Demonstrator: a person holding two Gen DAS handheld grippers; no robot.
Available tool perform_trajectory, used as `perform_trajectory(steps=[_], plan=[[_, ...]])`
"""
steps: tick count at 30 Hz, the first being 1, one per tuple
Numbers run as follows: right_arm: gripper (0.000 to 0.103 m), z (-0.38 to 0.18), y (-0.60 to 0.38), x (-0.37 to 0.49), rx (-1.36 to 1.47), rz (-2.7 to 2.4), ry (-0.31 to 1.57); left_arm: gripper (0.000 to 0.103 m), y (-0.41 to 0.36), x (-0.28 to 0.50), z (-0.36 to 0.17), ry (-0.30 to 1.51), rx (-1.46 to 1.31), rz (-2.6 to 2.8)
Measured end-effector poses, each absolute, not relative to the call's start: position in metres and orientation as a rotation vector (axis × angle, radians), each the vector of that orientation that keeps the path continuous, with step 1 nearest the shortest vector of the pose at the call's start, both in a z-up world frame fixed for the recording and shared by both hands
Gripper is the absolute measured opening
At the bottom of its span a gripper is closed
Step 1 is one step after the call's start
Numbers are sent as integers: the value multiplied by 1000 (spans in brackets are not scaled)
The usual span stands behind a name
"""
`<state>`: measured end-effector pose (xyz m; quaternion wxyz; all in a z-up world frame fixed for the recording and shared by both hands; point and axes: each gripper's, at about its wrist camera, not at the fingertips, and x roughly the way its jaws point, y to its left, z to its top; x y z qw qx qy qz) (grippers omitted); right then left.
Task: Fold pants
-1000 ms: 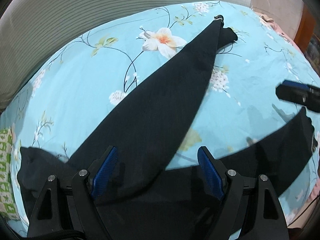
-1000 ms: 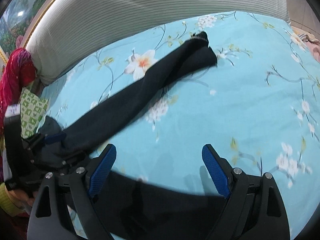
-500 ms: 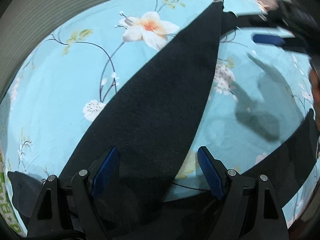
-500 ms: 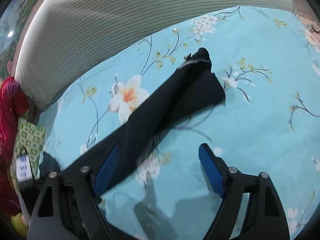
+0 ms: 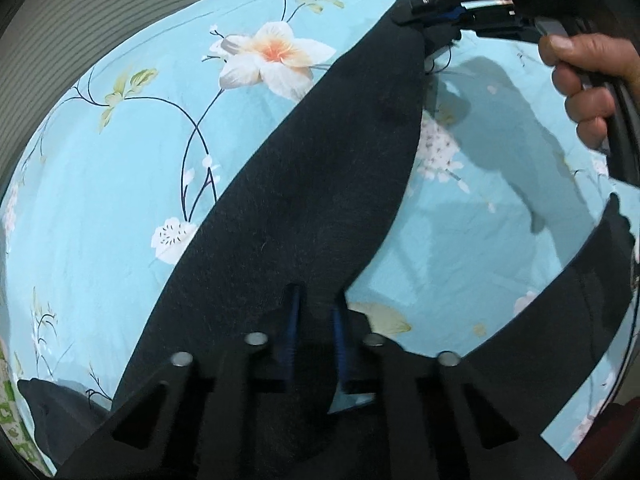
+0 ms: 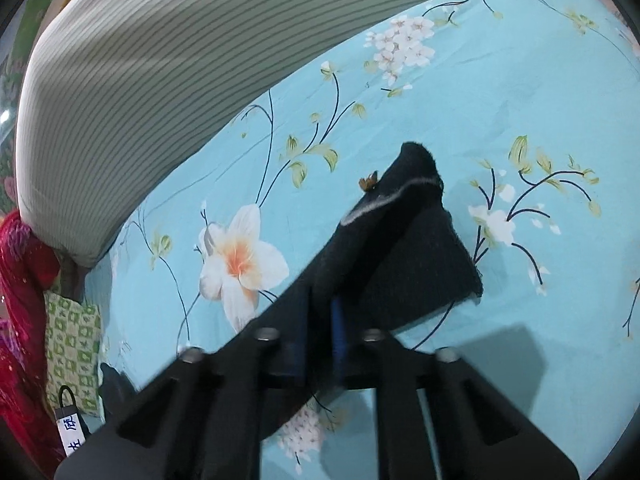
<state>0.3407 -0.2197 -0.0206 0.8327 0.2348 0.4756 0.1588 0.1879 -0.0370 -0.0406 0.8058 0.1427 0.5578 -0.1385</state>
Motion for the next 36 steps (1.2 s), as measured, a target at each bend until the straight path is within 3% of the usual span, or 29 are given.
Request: perform_trajectory(steps=[11, 20, 36], plan=[[6, 7, -248, 296, 618, 343, 978, 6, -11, 184, 10, 1150, 288, -366], [6, 6, -279, 203, 709, 284, 991, 6, -19, 127, 34, 1106, 284, -446], [6, -13, -279, 67, 754, 151, 1028, 6, -20, 56, 29, 1101, 281, -520]])
